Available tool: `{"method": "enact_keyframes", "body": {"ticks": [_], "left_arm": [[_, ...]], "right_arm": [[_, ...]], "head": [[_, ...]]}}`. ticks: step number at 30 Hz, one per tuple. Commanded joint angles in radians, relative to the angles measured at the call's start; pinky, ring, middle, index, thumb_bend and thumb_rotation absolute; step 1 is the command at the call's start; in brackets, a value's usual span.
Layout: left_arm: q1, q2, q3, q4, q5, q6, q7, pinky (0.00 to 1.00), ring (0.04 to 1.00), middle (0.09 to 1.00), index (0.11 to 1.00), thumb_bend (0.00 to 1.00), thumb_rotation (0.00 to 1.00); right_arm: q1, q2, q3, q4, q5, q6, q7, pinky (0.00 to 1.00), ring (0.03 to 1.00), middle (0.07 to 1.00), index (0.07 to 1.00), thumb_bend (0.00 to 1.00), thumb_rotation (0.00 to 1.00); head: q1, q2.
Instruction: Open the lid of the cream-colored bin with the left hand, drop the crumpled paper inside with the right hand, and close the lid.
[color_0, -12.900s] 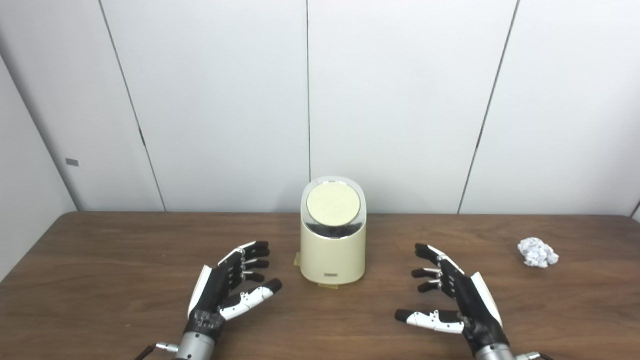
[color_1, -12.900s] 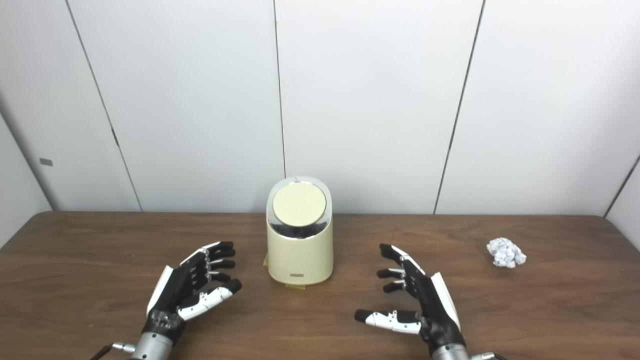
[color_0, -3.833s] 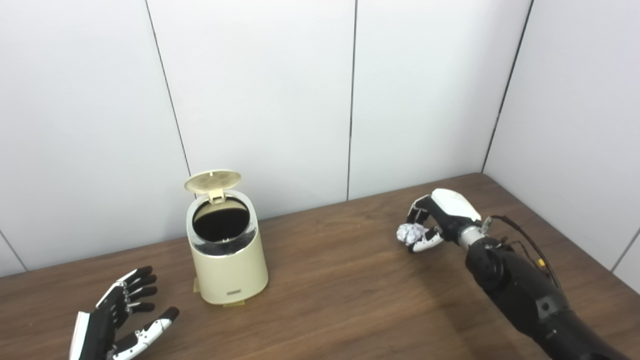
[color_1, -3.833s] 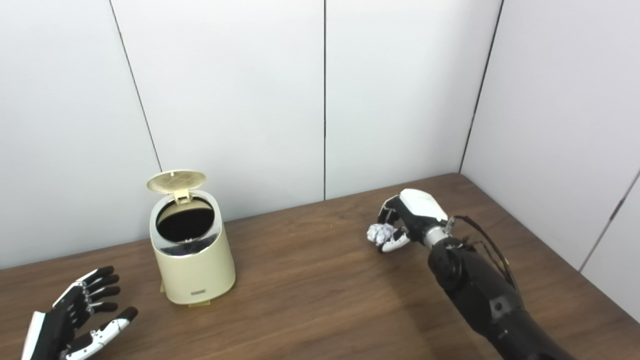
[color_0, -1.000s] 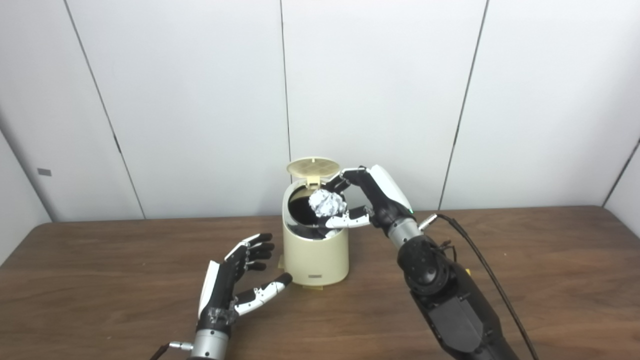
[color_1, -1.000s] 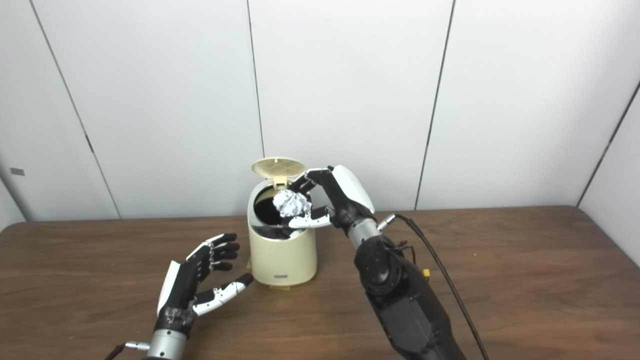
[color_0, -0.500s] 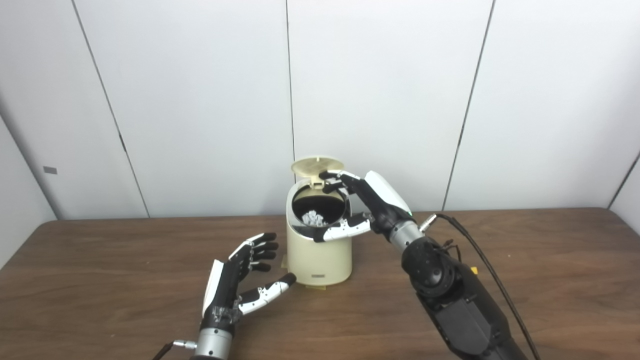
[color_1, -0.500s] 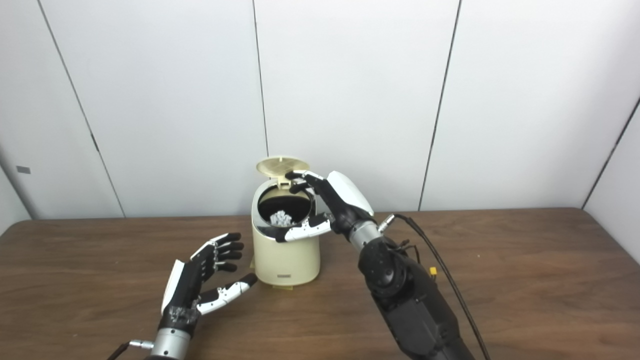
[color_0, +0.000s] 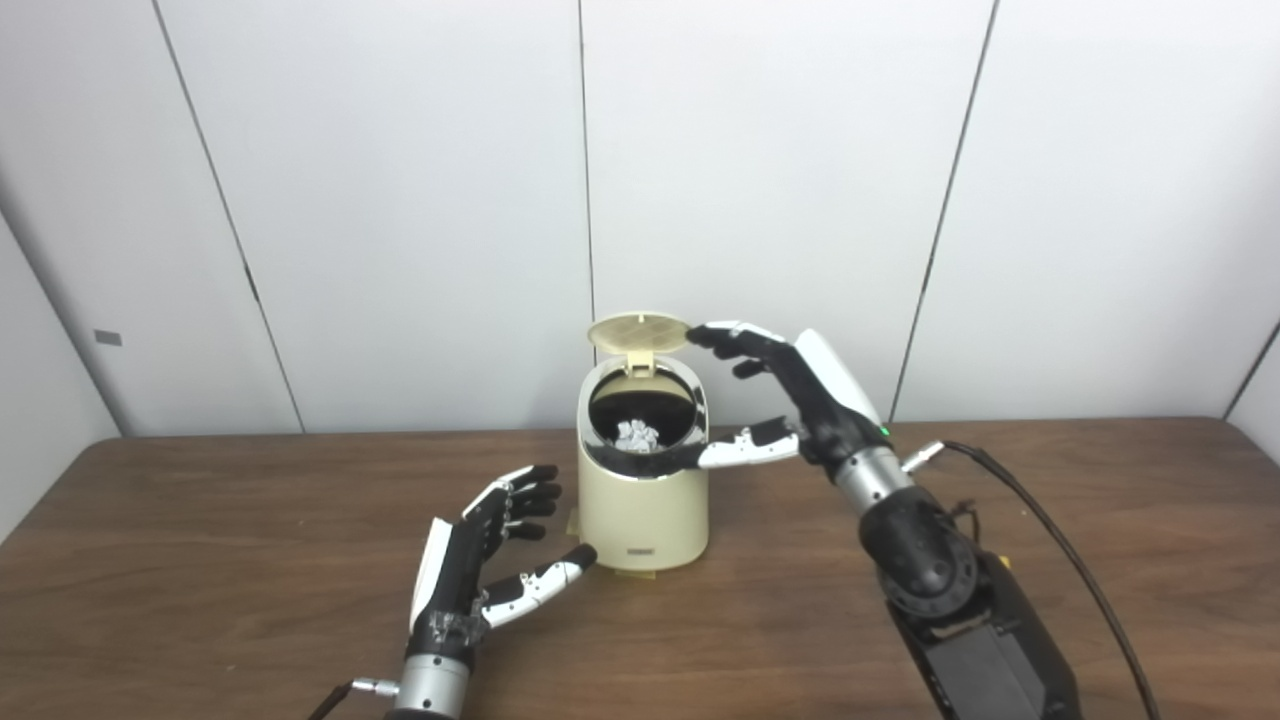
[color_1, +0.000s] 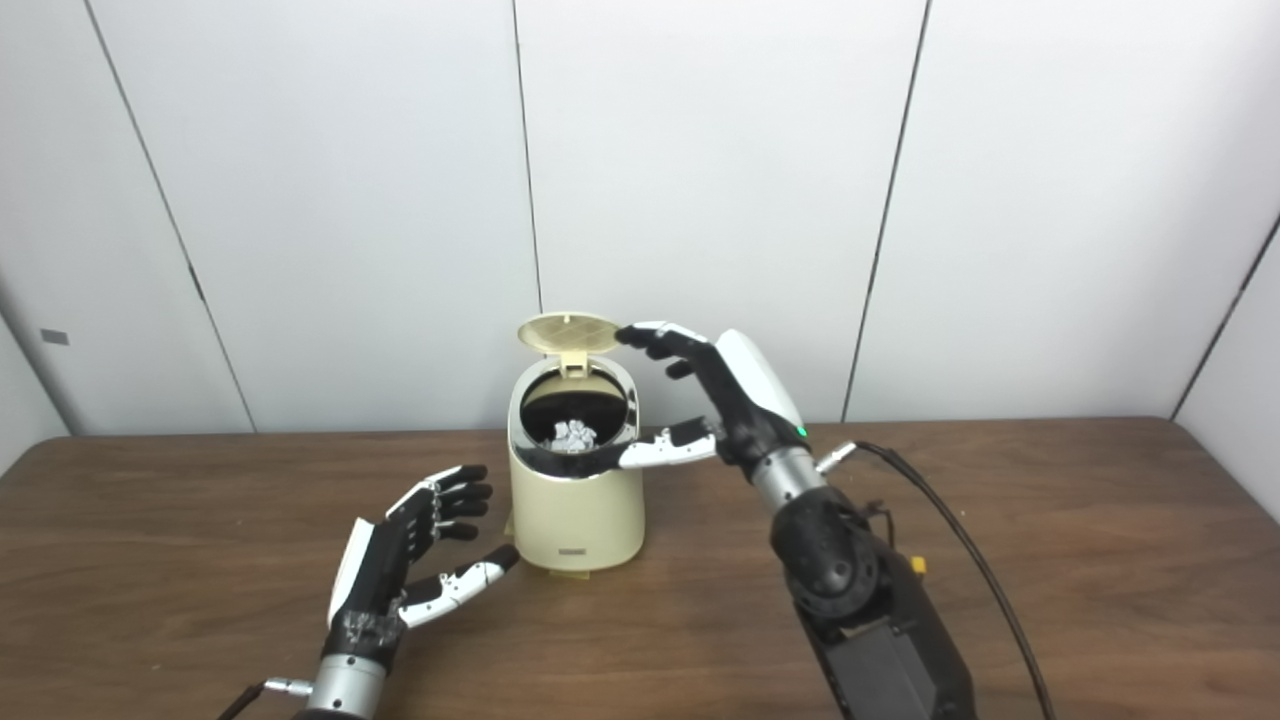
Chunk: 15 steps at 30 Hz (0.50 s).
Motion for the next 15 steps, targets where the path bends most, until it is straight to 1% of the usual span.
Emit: {"method": "enact_keyframes", "body": {"ticks": [1,3,6,11,15], "left_arm": [[0.024,-0.011,-0.007,0.016,0.017,-0.018,0.017,0.65,0.726,0.744,0.805,0.70,0.15],[0.023,-0.012,-0.005,0.017,0.014,-0.017,0.017,0.66,0.728,0.746,0.806,0.70,0.15],[0.020,-0.012,-0.004,0.022,0.008,-0.025,0.015,0.65,0.726,0.746,0.808,0.71,0.15],[0.016,-0.013,-0.003,0.023,0.008,-0.023,0.016,0.62,0.720,0.745,0.805,0.71,0.14],[0.014,-0.015,0.000,0.020,0.005,-0.020,0.018,0.61,0.711,0.743,0.800,0.72,0.14]], "right_arm": [[-0.008,-0.022,-0.028,-0.051,0.027,-0.051,-0.017,0.68,0.778,0.823,0.786,0.85,0.18],[0.022,-0.032,-0.045,-0.066,0.043,-0.067,-0.022,0.65,0.763,0.829,0.791,0.84,0.17],[0.064,-0.045,-0.065,-0.085,0.065,-0.075,-0.017,0.65,0.772,0.833,0.798,0.84,0.17],[0.119,-0.063,-0.074,-0.089,0.067,-0.072,-0.015,0.61,0.752,0.837,0.799,0.84,0.14],[0.152,-0.057,-0.081,-0.070,0.092,-0.091,-0.018,0.57,0.717,0.805,0.783,0.86,0.12]], "head": [[0.001,0.001],[0.002,0.000],[0.005,0.000],[0.015,-0.002],[0.019,-0.002]]}}
